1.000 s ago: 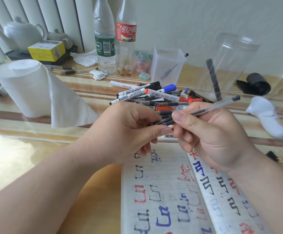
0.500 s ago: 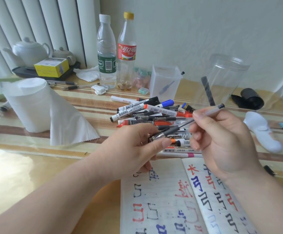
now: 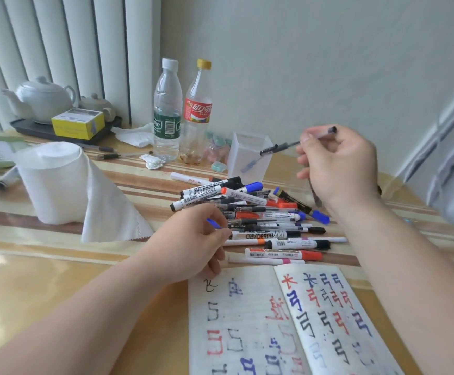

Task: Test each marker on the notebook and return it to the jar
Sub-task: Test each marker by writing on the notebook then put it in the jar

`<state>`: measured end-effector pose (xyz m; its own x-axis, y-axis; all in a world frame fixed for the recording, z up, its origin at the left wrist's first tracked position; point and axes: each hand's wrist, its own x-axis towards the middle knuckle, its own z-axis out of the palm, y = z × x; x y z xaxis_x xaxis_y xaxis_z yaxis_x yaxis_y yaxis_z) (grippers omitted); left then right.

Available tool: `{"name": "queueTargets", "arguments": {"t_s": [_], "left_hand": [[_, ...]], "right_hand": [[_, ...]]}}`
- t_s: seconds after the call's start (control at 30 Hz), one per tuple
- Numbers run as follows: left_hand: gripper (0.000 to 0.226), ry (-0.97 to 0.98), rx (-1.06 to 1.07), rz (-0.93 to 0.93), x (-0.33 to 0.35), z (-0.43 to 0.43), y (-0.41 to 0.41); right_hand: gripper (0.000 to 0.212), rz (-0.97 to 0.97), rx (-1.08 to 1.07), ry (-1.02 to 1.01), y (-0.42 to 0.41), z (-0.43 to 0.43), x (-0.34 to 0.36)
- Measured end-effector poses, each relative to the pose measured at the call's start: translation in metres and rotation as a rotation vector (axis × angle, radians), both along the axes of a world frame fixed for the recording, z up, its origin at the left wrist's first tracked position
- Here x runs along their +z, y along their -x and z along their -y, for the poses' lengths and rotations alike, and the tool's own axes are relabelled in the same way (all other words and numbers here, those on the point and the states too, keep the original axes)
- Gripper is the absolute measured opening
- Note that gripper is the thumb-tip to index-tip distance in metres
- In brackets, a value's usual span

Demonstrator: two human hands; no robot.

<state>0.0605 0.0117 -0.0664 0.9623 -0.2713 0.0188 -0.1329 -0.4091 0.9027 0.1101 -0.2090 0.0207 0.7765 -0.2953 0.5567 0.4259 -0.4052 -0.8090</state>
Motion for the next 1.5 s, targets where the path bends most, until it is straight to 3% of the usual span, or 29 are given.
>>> {"name": "queueTargets", "arguments": {"t_s": [0.17,0.27,0.33,0.4,0.5,0.67,0.77,0.97,1.1,1.27,1.37,1.47,1.5], "left_hand": [[0.014,0.018,-0.018,0.019,-0.002,-0.001,0.000],[0.017,0.021,-0.014,0.025,-0.003,-0.001,-0.001],[0.019,0.023,-0.010,0.024,-0.003,-0.001,-0.001],[0.020,0.021,-0.005,0.020,-0.003,-0.001,-0.001],[0.017,0.028,0.004,-0.002,-0.002,-0.001,0.000],[0.018,0.015,0.007,-0.015,-0.001,-0.001,0.000],[0.016,-0.037,-0.008,-0.004,0.001,-0.002,0.000],[0.016,-0.079,-0.018,-0.048,0.003,-0.005,0.001],[0.014,-0.073,-0.007,-0.027,0.002,-0.005,0.002],[0.018,-0.019,-0.010,-0.022,0.000,-0.006,0.001],[0.029,-0.058,-0.044,0.021,-0.003,-0.007,-0.001],[0.005,-0.013,-0.091,0.022,-0.005,-0.006,-0.003],[0.009,0.040,-0.098,0.005,-0.005,-0.007,-0.004]], "right_hand": [[0.019,-0.074,-0.083,0.064,-0.063,-0.007,0.015],[0.007,-0.183,-0.083,-0.014,-0.084,-0.015,0.013],[0.032,-0.249,-0.077,-0.051,-0.086,-0.016,0.007],[0.038,-0.253,-0.086,0.005,-0.076,-0.014,-0.001],[0.017,-0.269,-0.088,0.336,-0.043,-0.009,-0.019],[0.012,-0.597,0.121,1.022,0.014,-0.005,-0.048],[0.015,-0.495,0.112,1.156,0.024,-0.003,-0.051],[0.033,-0.595,0.147,1.138,0.018,0.001,-0.053],[0.017,-0.568,0.154,1.122,0.013,0.000,-0.048],[0.004,-0.396,0.179,1.131,0.026,0.001,-0.041],[0.006,-0.395,0.277,0.905,0.043,-0.003,-0.035],[0.010,-0.407,0.404,0.588,0.052,-0.009,-0.035],[0.014,-0.426,0.454,0.470,0.053,-0.010,-0.036]]}}
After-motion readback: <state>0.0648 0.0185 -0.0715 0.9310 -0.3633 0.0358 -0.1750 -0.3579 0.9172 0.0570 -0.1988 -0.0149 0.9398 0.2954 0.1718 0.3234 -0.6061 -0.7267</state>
